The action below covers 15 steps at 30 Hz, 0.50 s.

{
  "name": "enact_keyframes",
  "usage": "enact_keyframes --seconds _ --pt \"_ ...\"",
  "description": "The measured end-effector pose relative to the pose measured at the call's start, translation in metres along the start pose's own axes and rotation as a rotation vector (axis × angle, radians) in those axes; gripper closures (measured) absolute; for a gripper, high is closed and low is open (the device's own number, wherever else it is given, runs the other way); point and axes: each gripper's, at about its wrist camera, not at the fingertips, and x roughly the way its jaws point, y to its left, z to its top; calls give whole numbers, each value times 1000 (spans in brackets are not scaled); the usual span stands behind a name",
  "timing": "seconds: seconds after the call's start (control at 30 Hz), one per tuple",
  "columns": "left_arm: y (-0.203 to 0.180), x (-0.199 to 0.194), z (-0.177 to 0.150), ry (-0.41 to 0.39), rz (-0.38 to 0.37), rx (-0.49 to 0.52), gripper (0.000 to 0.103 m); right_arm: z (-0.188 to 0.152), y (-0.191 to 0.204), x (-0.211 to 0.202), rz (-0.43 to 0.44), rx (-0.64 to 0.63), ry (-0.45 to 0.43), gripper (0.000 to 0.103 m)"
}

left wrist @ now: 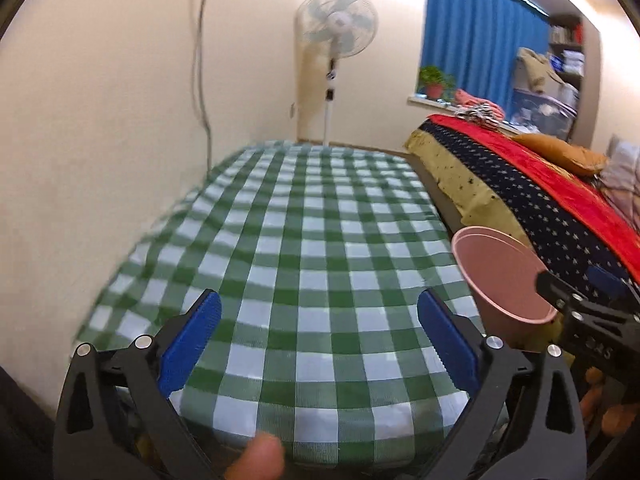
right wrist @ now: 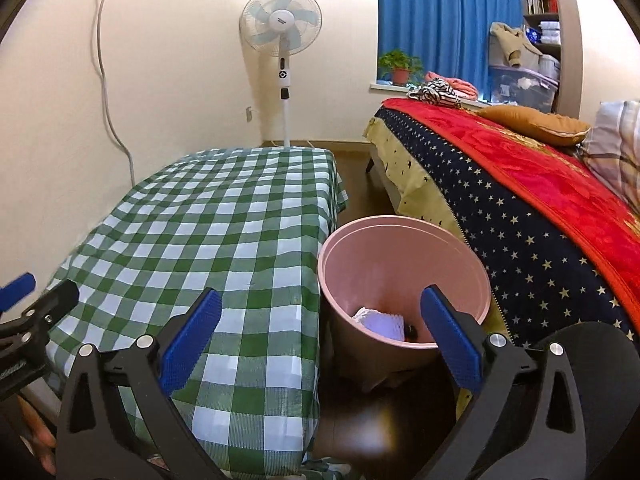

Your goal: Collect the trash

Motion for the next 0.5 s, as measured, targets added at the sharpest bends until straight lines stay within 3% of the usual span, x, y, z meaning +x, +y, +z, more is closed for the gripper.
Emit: enact_keyframes --seconds 0.13,0.5 --pt "7 10 -5 4 15 -38 8 -3 1 6 -27 -3 11 5" --pt "4 11 -11 6 14 -19 8 -4 8 8 -18 -15 14 5"
